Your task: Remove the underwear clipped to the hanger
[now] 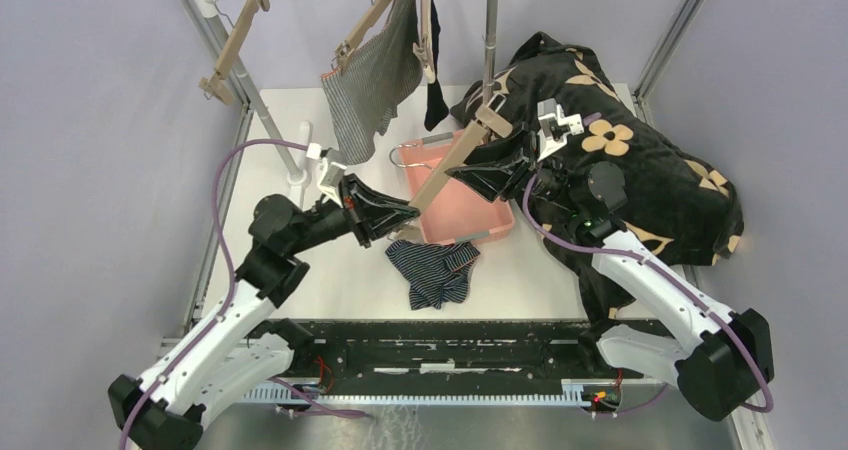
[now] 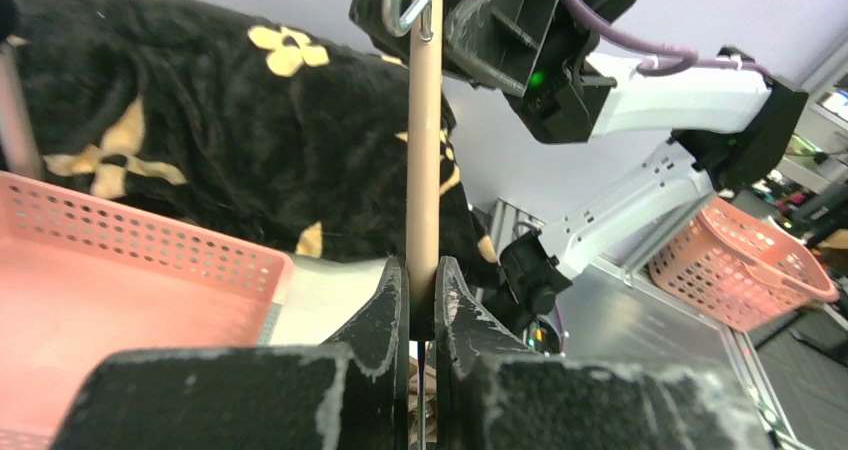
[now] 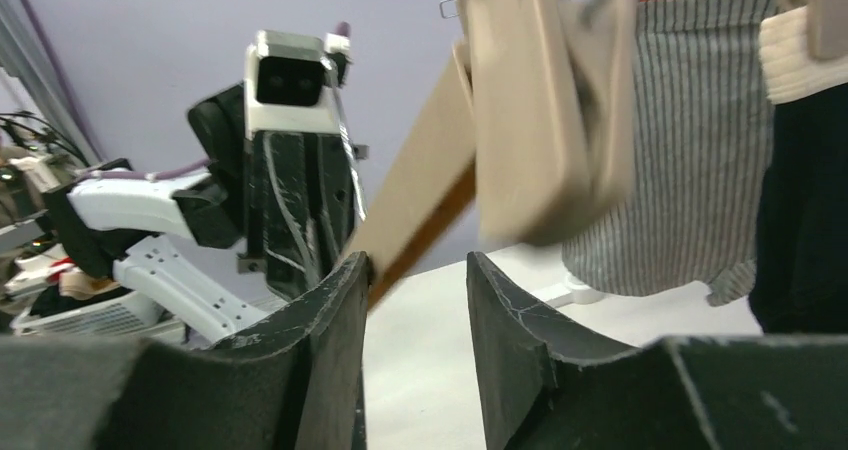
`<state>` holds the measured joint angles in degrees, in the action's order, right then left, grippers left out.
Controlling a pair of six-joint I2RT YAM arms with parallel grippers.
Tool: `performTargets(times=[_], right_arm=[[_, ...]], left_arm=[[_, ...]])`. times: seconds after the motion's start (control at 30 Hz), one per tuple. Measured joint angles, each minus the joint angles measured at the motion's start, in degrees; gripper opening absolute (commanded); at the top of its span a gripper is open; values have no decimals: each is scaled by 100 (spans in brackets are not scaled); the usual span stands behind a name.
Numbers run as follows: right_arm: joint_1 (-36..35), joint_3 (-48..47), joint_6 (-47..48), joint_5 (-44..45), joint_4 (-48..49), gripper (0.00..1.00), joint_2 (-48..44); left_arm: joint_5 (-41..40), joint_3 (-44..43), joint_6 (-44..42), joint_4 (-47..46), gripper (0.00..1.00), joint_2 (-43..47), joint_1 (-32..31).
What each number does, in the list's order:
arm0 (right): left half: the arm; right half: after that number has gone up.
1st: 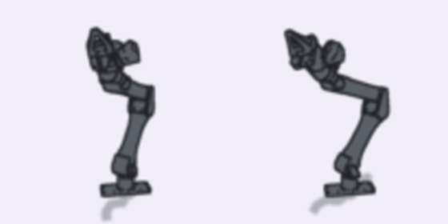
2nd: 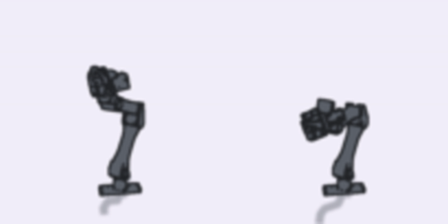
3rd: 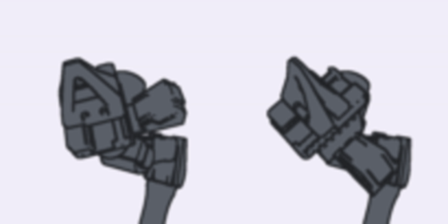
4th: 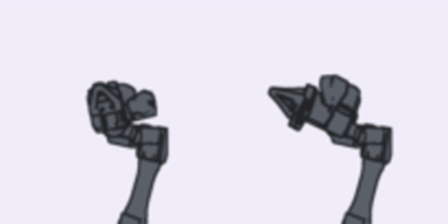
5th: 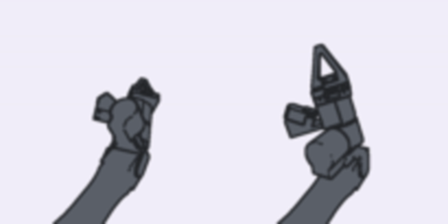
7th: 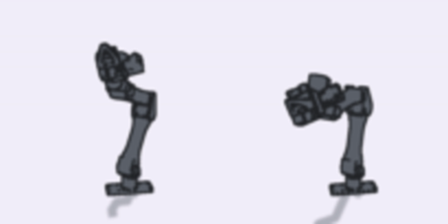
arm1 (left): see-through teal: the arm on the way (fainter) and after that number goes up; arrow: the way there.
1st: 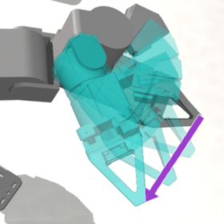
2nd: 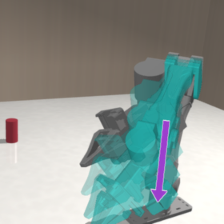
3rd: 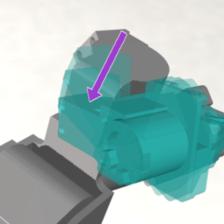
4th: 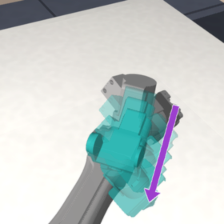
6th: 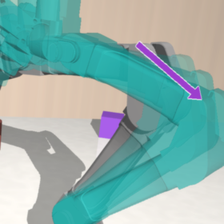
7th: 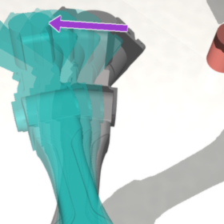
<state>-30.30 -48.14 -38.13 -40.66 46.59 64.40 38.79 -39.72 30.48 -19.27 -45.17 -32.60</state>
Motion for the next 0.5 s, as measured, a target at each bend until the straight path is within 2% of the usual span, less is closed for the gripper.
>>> performTargets(times=[0.23, 0.4, 0.5], right_arm=[[-22, 0, 697, 389, -761, 51, -295], [-39, -24, 1141, 503, -1513, 42, -227], [-205, -144, 1668, 699, -2433, 40, -107]], left_arm=[[-761, -791, -391, 1434, 3, 844, -2], [-1676, -1563, -621, 2651, 3, 1163, -7], [-2448, -1976, -728, 3425, 3, 1320, -7]])
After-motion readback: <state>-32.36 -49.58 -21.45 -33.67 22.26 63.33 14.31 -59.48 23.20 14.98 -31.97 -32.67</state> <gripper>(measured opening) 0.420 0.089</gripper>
